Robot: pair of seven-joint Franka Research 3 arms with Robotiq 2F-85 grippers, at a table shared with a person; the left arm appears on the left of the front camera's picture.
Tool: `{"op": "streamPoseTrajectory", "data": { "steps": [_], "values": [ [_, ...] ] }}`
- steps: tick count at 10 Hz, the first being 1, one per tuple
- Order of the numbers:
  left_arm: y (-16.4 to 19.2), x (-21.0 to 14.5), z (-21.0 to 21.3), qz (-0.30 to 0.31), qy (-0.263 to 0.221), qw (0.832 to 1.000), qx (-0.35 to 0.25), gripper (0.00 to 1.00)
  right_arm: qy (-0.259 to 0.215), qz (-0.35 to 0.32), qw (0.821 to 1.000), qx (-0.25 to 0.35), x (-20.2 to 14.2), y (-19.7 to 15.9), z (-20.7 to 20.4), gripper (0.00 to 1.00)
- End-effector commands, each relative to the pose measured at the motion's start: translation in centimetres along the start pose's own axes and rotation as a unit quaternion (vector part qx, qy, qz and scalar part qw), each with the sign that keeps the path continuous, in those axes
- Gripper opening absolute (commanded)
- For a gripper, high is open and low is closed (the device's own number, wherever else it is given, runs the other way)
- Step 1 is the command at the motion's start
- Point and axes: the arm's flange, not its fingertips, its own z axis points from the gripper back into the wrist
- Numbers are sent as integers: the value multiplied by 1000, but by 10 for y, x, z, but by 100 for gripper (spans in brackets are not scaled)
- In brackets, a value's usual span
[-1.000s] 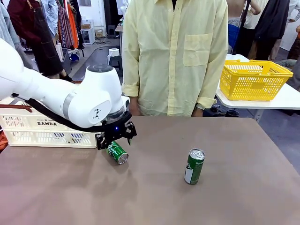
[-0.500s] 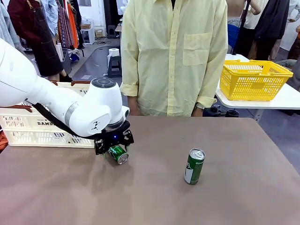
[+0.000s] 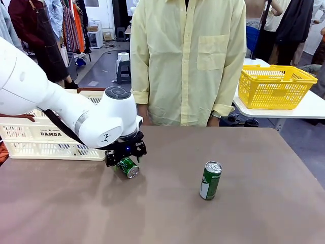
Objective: Place the drinks into the Shopping basket.
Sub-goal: Pick up one drink and place it into the Shopping basket.
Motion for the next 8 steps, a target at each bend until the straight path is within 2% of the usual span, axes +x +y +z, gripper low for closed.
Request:
{"op": "streamPoseTrajectory", "data": {
  "steps": [1, 2, 8],
  "values": [
    [-5, 1, -5, 8, -22, 1000, 11, 42, -4, -8, 1000, 4, 2, 6, -1, 100],
    [-5, 1, -5, 8, -25, 1000, 15, 0, -4, -8, 1000, 4, 2, 6, -1, 100],
    [-3, 0, -3, -4, -22, 1000, 17, 0, -4, -8, 1000, 4, 2, 6, -1, 100]
  ]
}}
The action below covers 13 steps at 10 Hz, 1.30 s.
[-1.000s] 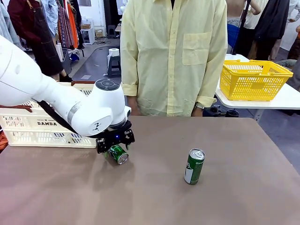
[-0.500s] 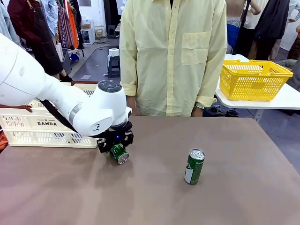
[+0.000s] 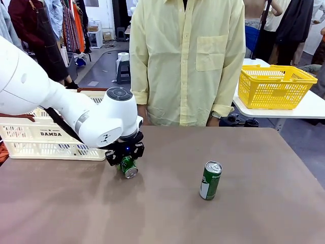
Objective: Place the drinks into the Shopping basket.
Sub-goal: Pick up one drink and place it into the Shopping basket.
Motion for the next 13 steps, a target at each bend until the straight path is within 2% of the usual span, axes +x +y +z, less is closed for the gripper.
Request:
{"op": "streamPoseTrajectory", "data": {
  "steps": [1, 2, 3, 5, 7, 8, 9, 10, 11, 12, 13],
  "values": [
    [-2, -3, 13, -12, -1, 1000, -3, 0, -4, -8, 1000, 4, 2, 6, -1, 100],
    [2, -3, 43, -47, 13, 998, -28, 0, -4, -8, 1000, 4, 2, 6, -1, 100],
    [10, -1, 85, -93, 2, 995, -37, 0, -4, -8, 1000, 4, 2, 6, -1, 100],
    [41, 5, 181, -213, 9, 973, -85, 0, -4, -8, 1000, 4, 2, 6, -1, 100],
    [73, -9, 247, -360, 0, 924, -131, 0, -4, -8, 1000, 4, 2, 6, -1, 100],
    [91, -15, 266, -439, 6, 886, -150, 0, -4, -8, 1000, 4, 2, 6, -1, 100],
    [114, -16, 277, -492, -5, 857, -154, 0, -4, -8, 1000, 4, 2, 6, -1, 100],
    [128, -14, 280, -490, -14, 855, -167, 0, -4, -8, 1000, 4, 2, 6, -1, 100],
    [142, -12, 284, -453, -24, 869, -200, 0, -4, -8, 1000, 4, 2, 6, -1, 100],
    [152, -13, 284, -389, -10, 898, -204, 0, -4, -8, 1000, 4, 2, 6, -1, 100],
    [130, -19, 294, -481, -13, 861, -163, 0, -4, -8, 1000, 4, 2, 6, -1, 100]
  ]
}}
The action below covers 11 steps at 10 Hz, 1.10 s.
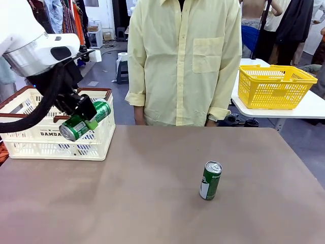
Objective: Place the drinks into the Shopping basket.
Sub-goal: Pick up one drink and place it into the Shopping basket.
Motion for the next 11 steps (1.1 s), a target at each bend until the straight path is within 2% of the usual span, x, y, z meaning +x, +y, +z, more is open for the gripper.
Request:
{"op": "streamPoseTrajectory", "data": {
  "steps": [1, 3, 4, 6, 9, 10, 11],
  "values": [
    [-18, 13, -1, -32, 6, 999, 9, 0, -4, -7, 1000, 4, 2, 6, -1, 100],
    [-8, 3, -4, -8, 5, 1000, 4, 0, -4, -7, 1000, 4, 2, 6, -1, 100],
    [23, 20, 11, 86, -28, 995, 38, 0, -4, -7, 1000, 4, 2, 6, -1, 100],
    [85, 44, 32, 193, -70, 976, 71, 0, -4, -7, 1000, 4, 2, 6, -1, 100],
    [170, 95, 5, 182, -76, 978, 69, 0, -4, -7, 1000, 4, 2, 6, -1, 100],
    [191, 108, -11, 208, -77, 970, 96, 0, -4, -7, 1000, 4, 2, 6, -1, 100],
    [209, 116, -28, 232, -63, 966, 98, 0, -4, -7, 1000, 4, 2, 6, -1, 100]
  ]
}}
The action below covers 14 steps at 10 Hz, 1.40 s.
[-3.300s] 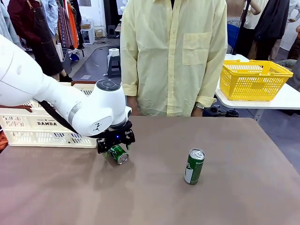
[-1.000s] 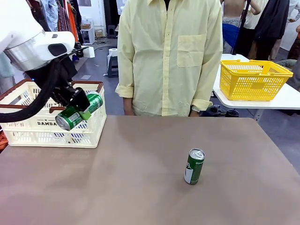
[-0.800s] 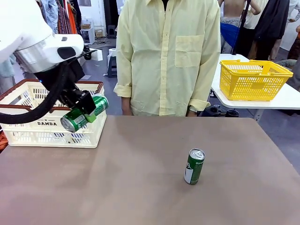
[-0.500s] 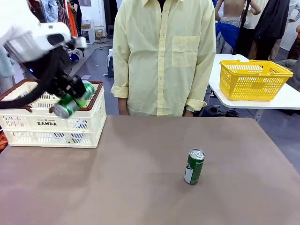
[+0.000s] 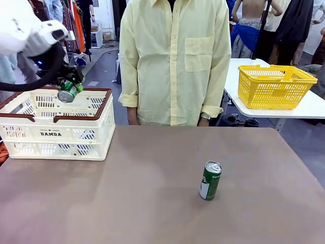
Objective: Place the drinks into the Shopping basket.
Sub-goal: Pick up one drink and place it into the Shopping basket.
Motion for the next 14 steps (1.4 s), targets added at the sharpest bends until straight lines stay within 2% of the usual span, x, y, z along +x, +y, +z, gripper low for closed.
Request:
{"op": "streamPoseTrajectory", "data": {
  "steps": [1, 5, 8, 11, 12, 13, 14],
  "values": [
    [10, 23, -22, 44, 5, 998, 33, 0, -3, -7, 1000, 4, 2, 6, -1, 100],
    [7, 10, -88, 50, 87, 993, 67, 0, -3, -7, 1000, 4, 2, 6, -1, 100],
    [0, 6, -117, 38, 109, 989, 96, 0, -3, -7, 1000, 4, 2, 6, -1, 100],
    [-4, 5, -132, 27, 125, 987, 102, 0, -3, -7, 1000, 4, 2, 6, -1, 100],
    [-4, 6, -132, 29, 126, 986, 108, 27, -3, -7, 1000, 4, 2, 6, -1, 100],
    [-3, 6, -132, 28, 130, 985, 111, 85, -3, -7, 1000, 4, 2, 6, -1, 100],
    [-3, 6, -131, 27, 131, 985, 114, 100, -3, -7, 1000, 4, 2, 6, -1, 100]
  ]
}}
